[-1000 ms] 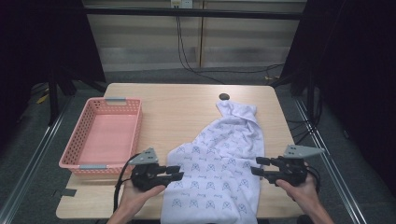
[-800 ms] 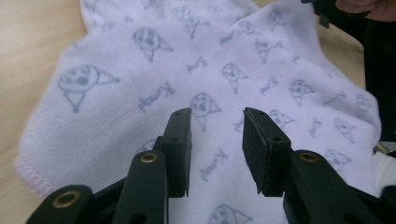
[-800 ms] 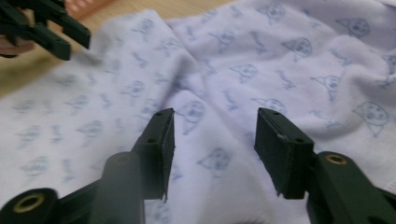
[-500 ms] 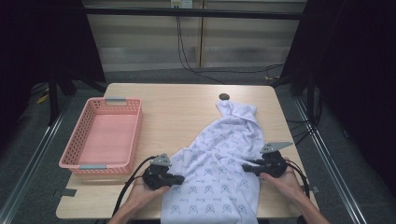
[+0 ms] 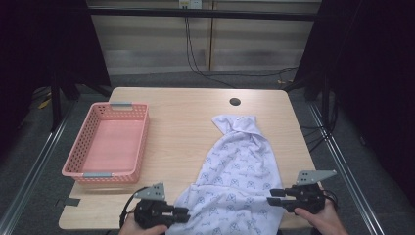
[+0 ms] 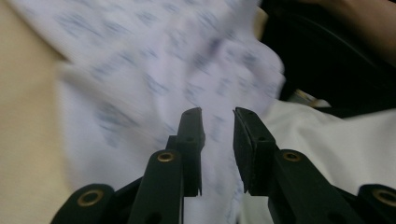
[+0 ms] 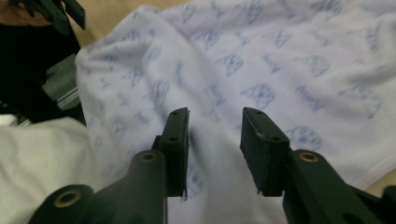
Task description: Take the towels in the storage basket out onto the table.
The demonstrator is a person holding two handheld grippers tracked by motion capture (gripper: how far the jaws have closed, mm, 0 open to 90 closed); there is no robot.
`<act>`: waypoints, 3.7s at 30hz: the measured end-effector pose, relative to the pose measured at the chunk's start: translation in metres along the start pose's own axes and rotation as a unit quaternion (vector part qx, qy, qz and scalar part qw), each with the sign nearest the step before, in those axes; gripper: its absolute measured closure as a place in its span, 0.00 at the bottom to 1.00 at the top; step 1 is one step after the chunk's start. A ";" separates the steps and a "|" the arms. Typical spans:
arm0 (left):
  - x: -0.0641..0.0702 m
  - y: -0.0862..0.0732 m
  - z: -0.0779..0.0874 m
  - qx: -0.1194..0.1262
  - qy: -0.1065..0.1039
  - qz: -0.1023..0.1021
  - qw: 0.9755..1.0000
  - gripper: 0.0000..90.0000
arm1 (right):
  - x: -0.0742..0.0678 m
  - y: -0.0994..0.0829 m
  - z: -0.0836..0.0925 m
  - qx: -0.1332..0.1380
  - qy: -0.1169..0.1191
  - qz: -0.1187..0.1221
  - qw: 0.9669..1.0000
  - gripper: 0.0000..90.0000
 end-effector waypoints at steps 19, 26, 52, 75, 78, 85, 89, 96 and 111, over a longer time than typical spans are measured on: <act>-0.055 0.014 -0.037 -0.043 0.101 -0.004 0.994 0.76 | 0.048 0.034 -0.109 -0.076 -0.069 0.050 0.993 0.73; -0.033 0.002 -0.021 -0.055 0.075 -0.003 0.996 0.96 | 0.032 0.013 -0.082 -0.093 -0.023 0.019 0.995 0.97; -0.049 0.061 -0.097 -0.021 0.066 0.016 0.997 0.59 | 0.055 0.017 -0.085 -0.062 -0.035 0.008 0.997 0.82; 0.002 0.007 -0.016 0.014 0.060 0.016 0.998 0.59 | -0.024 0.030 -0.082 -0.035 0.079 0.035 0.996 0.67; -0.010 0.024 -0.020 0.044 0.040 0.028 0.998 0.64 | -0.011 0.050 -0.086 -0.009 0.062 0.031 0.998 0.67; -0.032 0.039 -0.062 0.000 0.034 0.020 0.999 0.79 | 0.017 0.091 -0.131 -0.008 0.051 0.052 0.997 0.72; -0.028 0.026 -0.075 -0.040 0.043 0.011 0.998 0.79 | 0.028 0.084 -0.157 -0.047 0.022 0.058 0.997 0.57; -0.019 0.015 -0.072 -0.050 0.030 0.005 0.998 0.79 | 0.025 0.069 -0.159 -0.068 -0.011 0.067 0.995 0.80; -0.052 0.050 -0.048 0.027 0.067 0.034 0.997 0.78 | 0.030 0.059 -0.121 -0.042 0.013 0.054 0.998 0.72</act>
Point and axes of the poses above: each handheld gripper's, and its own axes: z roughly backward along the jaws, y roughly out of its top, x roughly to its right, the point moved 6 cm from there along -z, roughly forward along the jaws, and after that the axes turned 8 degrees about z, right-handed, at the moved point
